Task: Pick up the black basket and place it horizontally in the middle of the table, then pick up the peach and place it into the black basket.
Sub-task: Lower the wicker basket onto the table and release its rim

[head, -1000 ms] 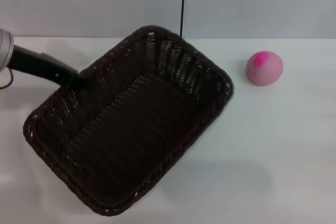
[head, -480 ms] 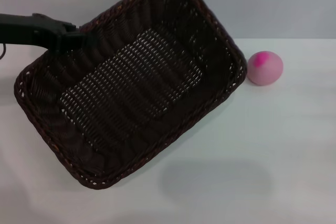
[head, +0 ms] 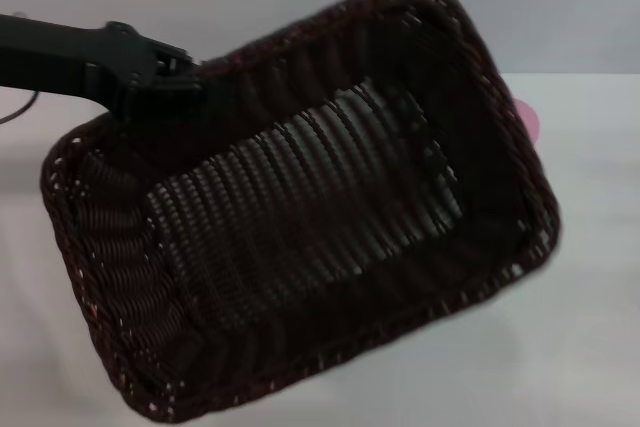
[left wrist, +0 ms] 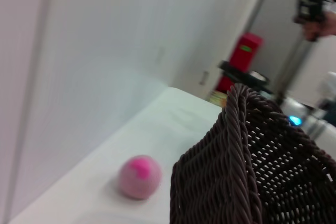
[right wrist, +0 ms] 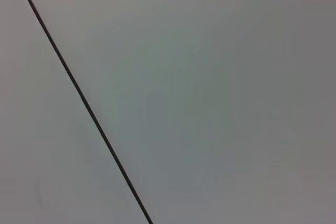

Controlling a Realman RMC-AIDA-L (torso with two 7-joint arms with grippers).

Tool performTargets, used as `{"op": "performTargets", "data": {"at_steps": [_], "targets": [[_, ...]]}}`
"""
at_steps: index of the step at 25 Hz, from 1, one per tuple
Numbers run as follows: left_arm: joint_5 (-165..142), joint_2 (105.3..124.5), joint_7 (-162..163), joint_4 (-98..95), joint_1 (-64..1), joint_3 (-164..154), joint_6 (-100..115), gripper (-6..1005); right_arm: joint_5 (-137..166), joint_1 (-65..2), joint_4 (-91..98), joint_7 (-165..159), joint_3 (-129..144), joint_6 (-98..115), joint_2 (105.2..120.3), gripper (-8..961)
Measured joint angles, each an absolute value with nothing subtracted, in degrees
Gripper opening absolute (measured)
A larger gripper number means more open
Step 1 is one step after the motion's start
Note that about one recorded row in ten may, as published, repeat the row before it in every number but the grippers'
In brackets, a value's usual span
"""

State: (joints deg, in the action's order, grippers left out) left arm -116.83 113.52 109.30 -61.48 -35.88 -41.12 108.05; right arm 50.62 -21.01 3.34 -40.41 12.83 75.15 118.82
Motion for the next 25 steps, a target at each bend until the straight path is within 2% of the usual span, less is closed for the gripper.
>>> {"op": "performTargets", "data": {"at_steps": [4, 13, 21, 25], "targets": [[-117.6, 113.69, 107.7, -60.3, -38.0, -43.0, 108.6, 207, 50.6, -20.9, 3.3, -40.4, 12.8, 75.1, 118.82, 556], [-120.6, 115.33, 100.3, -59.9, -41.4, -47.1, 103.4, 216, 50.6, -20.5, 3.1, -40.4, 12.7, 74.7, 118.84, 553], [-121.1, 115.96, 97.4, -59.8, -41.8, -53.0, 99.6, 225, 50.6, -20.1, 3.0, -40.4, 12.5, 74.6, 118.92, 551], [-123.5, 117.16, 95.4, -59.7, -42.7, -54.8, 98.1, 229, 50.6, -20.1, 2.8, -40.4, 12.5, 74.5, 118.99, 550]]}}
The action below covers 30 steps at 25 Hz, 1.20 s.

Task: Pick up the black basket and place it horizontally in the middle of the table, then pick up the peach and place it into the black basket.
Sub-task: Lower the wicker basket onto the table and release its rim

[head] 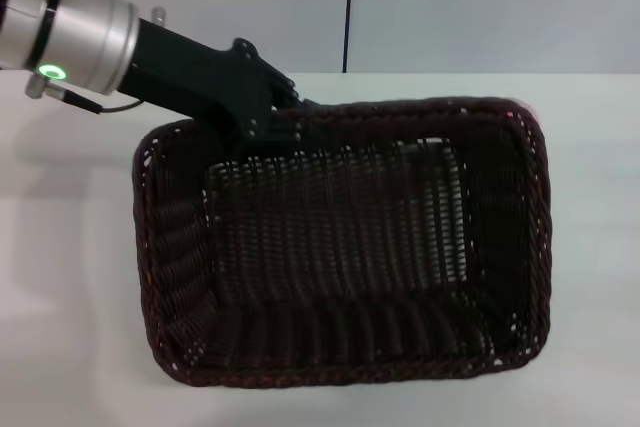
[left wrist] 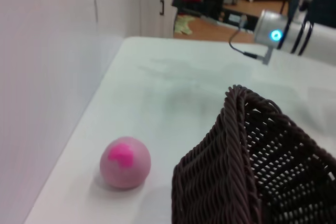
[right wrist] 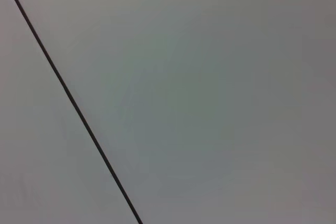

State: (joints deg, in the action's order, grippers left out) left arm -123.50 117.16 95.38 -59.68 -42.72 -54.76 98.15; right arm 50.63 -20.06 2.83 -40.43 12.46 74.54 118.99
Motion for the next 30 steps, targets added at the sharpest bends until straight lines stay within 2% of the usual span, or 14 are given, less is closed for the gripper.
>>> {"op": "performTargets", "data": {"at_steps": [4, 16, 30], "targets": [[-125.6, 117.77, 94.9, -58.9, -44.1, -55.0, 97.0, 233, 50.6, -20.0, 2.8, -40.4, 12.5, 74.5, 119.00, 549], [-125.4, 117.92, 91.1, -56.2, -45.5, -55.3, 96.3, 246, 50.5, -19.8, 2.5, -40.4, 12.3, 73.9, 119.00, 545], [-122.2, 118.01, 89.4, -55.9, -44.0, -55.3, 91.7, 261, 50.3, -19.8, 2.6, -41.9, 12.2, 73.7, 118.84, 542]]}}
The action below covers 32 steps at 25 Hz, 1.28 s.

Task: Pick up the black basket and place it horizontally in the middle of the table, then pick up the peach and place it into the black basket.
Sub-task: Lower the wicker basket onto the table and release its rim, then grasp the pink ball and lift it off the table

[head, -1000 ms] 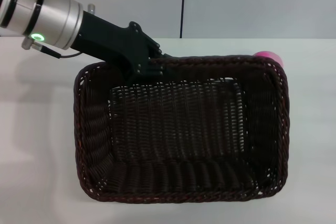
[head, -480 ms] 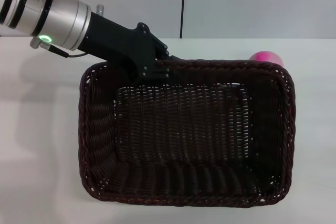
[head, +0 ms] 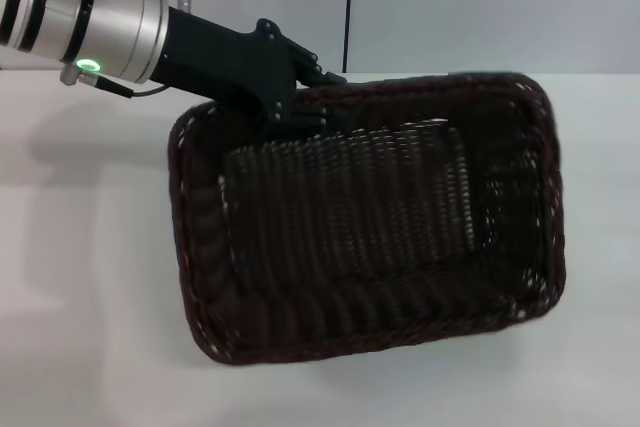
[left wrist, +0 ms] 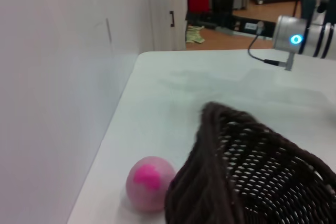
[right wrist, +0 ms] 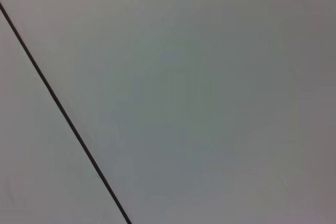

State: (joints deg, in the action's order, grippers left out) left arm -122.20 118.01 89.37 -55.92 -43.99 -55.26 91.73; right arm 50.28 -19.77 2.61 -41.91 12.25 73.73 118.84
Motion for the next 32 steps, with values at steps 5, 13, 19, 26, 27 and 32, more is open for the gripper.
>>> {"op": "performTargets", "data": {"at_steps": [5, 13, 19, 26, 27, 32], "targets": [[-122.1, 118.03, 89.3, -55.5, -43.7, -55.3, 91.0, 266, 50.2, -19.7, 2.7, -41.9, 12.2, 73.7, 118.82, 540], [-118.0, 118.13, 86.5, -55.2, -42.4, -55.3, 90.7, 671, 50.2, -19.7, 2.7, -42.0, 12.2, 73.5, 118.82, 538], [-115.3, 118.13, 85.5, -55.2, -42.0, -56.2, 90.9, 798, 50.2, -19.5, 2.7, -42.0, 12.1, 72.9, 118.82, 536], [-111.2, 118.26, 84.4, -55.2, -40.7, -56.7, 90.5, 813, 50.3, -19.4, 2.7, -42.0, 12.3, 73.0, 118.82, 534], [-109.1, 118.25, 83.5, -55.2, -39.8, -56.6, 90.2, 813, 50.4, -19.4, 2.7, -42.0, 12.5, 73.2, 118.82, 534], [-93.8, 118.23, 77.4, -54.5, -32.5, -55.4, 85.9, 813, 55.2, -19.3, 4.7, -42.0, 12.8, 75.1, 118.74, 533]]}}
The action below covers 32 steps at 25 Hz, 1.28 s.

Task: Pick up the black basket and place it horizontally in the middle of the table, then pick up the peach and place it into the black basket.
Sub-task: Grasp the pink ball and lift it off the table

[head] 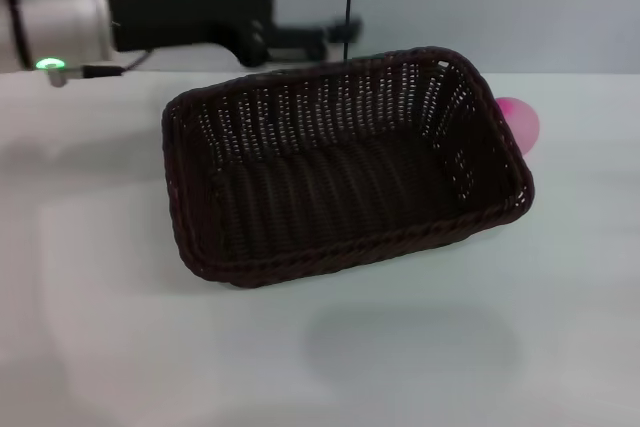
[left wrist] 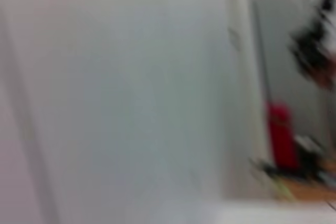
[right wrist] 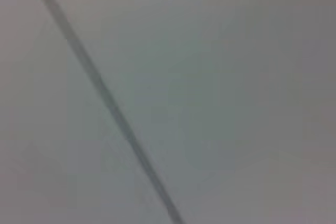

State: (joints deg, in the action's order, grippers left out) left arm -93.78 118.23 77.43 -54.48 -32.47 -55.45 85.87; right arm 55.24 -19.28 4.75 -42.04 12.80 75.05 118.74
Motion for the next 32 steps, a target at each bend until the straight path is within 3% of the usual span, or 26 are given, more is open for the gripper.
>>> {"op": "performTargets", "data": {"at_steps": [7, 11, 19, 26, 32], "targets": [[-67.7, 118.17, 65.1, -41.0, -24.5, -55.3, 82.8, 813, 77.7, -19.8, 16.5, -55.6, 12.8, 76.7, 118.25, 531], [-57.0, 118.19, 56.4, -30.3, -22.1, -55.3, 86.9, 813, 95.0, -21.8, 28.6, -73.8, 15.7, 78.3, 116.61, 530], [-51.2, 118.08, 51.8, -22.0, -21.5, -55.3, 90.1, 813, 118.4, -26.4, 48.6, -106.0, 22.4, 83.4, 113.61, 528], [-50.7, 118.19, 51.5, -20.7, -21.3, -55.3, 90.4, 813, 138.1, -35.6, 53.5, -119.3, 26.6, 91.0, 110.99, 526], [-50.0, 118.35, 51.5, -20.2, -21.5, -55.3, 90.7, 813, 141.9, -39.5, 52.4, -120.8, 27.8, 90.9, 110.19, 524]]}}
